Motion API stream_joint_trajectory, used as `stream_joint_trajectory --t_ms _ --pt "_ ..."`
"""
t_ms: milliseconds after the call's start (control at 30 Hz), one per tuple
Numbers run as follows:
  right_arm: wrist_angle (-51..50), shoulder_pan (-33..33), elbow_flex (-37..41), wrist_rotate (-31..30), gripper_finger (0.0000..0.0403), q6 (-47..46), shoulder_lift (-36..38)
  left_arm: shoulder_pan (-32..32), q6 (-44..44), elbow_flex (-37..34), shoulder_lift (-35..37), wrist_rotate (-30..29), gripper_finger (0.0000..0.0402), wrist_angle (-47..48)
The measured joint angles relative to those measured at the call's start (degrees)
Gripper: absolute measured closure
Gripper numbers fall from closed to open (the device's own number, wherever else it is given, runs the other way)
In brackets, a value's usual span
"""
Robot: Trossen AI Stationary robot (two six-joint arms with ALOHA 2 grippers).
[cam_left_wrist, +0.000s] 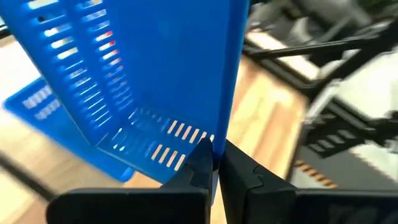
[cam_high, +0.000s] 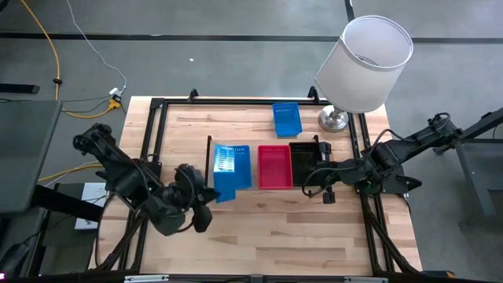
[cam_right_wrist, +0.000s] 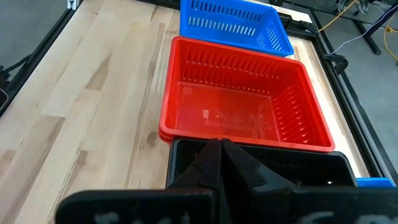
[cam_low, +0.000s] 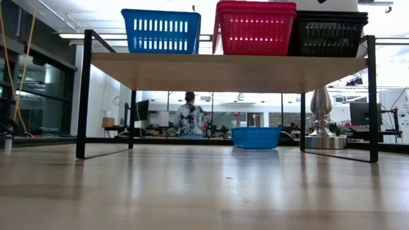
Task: Stack baskets on shelf by color
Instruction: Stack the left blue bin on the blue bin on the shelf
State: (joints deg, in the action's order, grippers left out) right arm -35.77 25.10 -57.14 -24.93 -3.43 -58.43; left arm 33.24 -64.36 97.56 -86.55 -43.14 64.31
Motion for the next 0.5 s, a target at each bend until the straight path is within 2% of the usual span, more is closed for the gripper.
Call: stream_joint_trajectory --t_ms 100,167,300,433,500 --pt "-0.13 0.00 0.00 0.00 0.0403 0.08 0.00 -1.26 -2.26 5.10 -3.98 -0.35 0.0401 7.43" --pt "-0.60 0.00 0.00 -0.02 0.0403 0.79 0.00 -2.07 1.22 7.84 -6.64 -0.61 0.0401 9.93" --pt "-1.50 0.00 0.00 -0.02 0.0403 0.88 0.00 -4.30 11.30 13.15 -11.56 -0.40 0.0401 15.76" --pt "-1.73 0.00 0.00 -0.02 0.0403 0.88 0.02 -6.43 26.18 17.87 -14.88 -1.50 0.0401 24.24" --pt "-1.73 0.00 0.00 -0.02 0.0403 0.95 0.02 -7.06 36.07 18.43 -15.48 -2.89 0.0401 25.56"
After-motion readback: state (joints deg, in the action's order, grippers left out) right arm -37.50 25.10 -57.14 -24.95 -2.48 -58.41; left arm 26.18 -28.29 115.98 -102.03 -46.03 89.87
